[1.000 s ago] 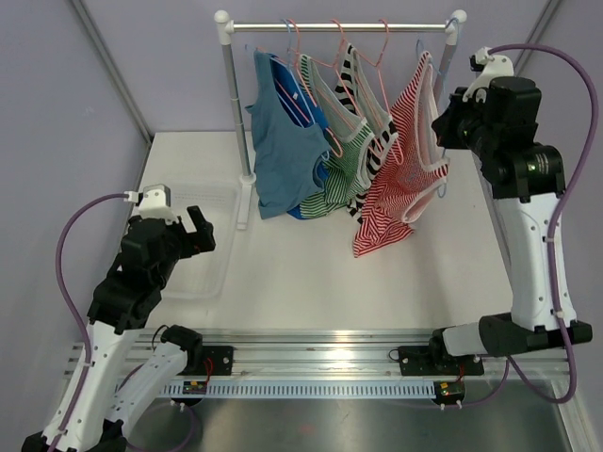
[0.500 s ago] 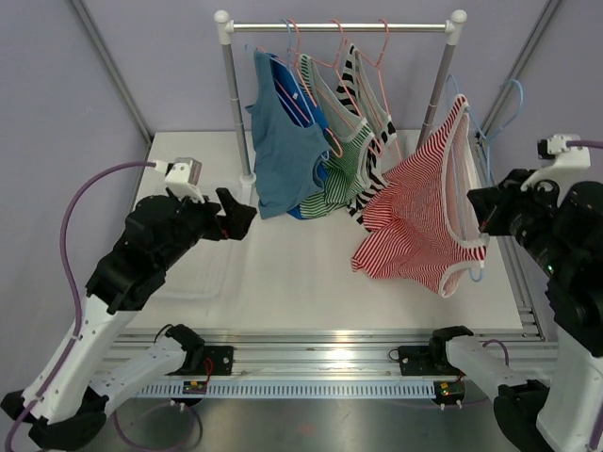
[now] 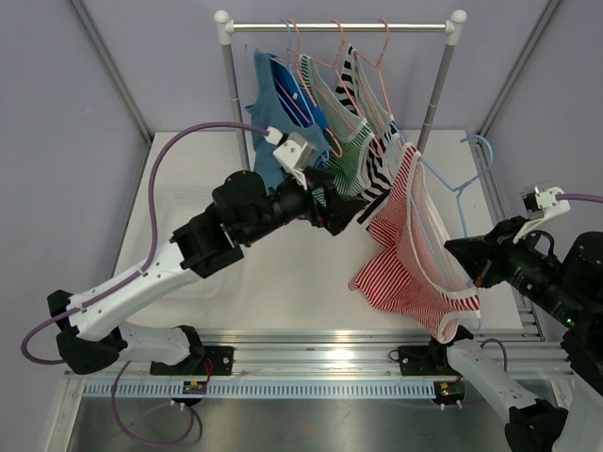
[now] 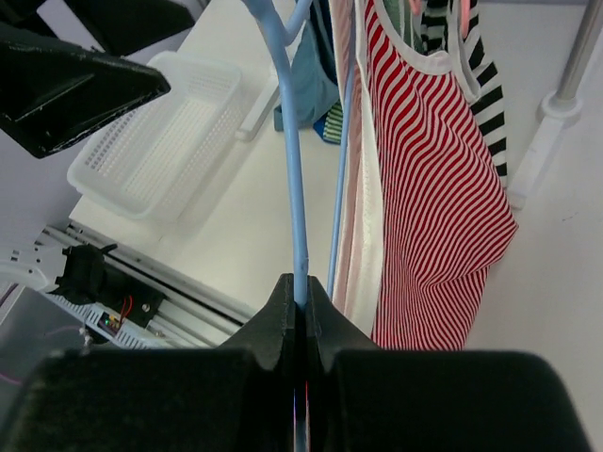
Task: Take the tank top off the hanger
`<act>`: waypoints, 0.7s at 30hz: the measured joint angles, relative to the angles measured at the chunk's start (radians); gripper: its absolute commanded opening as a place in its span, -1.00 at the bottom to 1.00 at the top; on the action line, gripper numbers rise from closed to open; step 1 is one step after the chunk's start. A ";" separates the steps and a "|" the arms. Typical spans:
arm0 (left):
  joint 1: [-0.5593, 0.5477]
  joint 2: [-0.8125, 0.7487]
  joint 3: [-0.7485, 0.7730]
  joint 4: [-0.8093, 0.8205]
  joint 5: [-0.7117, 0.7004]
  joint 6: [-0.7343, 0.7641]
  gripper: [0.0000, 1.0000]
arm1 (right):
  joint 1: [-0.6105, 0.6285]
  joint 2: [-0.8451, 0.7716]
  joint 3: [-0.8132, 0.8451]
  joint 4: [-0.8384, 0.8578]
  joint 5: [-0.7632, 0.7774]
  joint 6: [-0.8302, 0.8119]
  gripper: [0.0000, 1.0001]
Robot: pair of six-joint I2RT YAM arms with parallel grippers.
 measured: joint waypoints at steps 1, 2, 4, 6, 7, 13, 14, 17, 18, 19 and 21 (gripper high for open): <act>-0.008 0.022 0.000 0.049 0.010 0.013 0.98 | 0.000 0.000 -0.014 -0.002 -0.010 0.004 -1.00; -0.014 0.045 0.001 0.092 0.017 0.025 0.98 | 0.000 0.001 -0.025 -0.006 -0.022 0.007 -1.00; -0.023 0.098 0.015 0.150 0.024 0.046 0.98 | 0.000 0.001 -0.042 -0.007 -0.043 0.014 -1.00; -0.026 0.158 0.042 0.187 0.026 0.069 0.98 | 0.000 0.001 -0.055 -0.006 -0.060 0.020 -1.00; -0.026 0.180 0.063 0.198 0.024 0.081 0.94 | 0.001 0.000 -0.062 -0.005 -0.069 0.023 -1.00; -0.026 0.311 0.138 0.204 -0.020 0.127 0.46 | 0.001 -0.003 -0.085 -0.005 -0.095 0.031 -1.00; -0.026 0.318 0.143 0.204 -0.024 0.132 0.38 | 0.001 -0.003 -0.087 -0.005 -0.100 0.032 -1.00; -0.026 0.333 0.152 0.204 -0.042 0.149 0.32 | 0.001 -0.003 -0.095 -0.004 -0.105 0.033 -1.00; -0.026 0.336 0.156 0.204 -0.050 0.153 -0.05 | 0.001 -0.003 -0.097 -0.005 -0.107 0.034 -1.00; -0.026 0.339 0.159 0.204 -0.057 0.156 -0.28 | 0.001 -0.003 -0.097 -0.004 -0.110 0.034 -1.00; -0.026 0.346 0.173 0.200 -0.073 0.160 -0.59 | 0.001 -0.003 -0.097 -0.004 -0.111 0.033 -1.00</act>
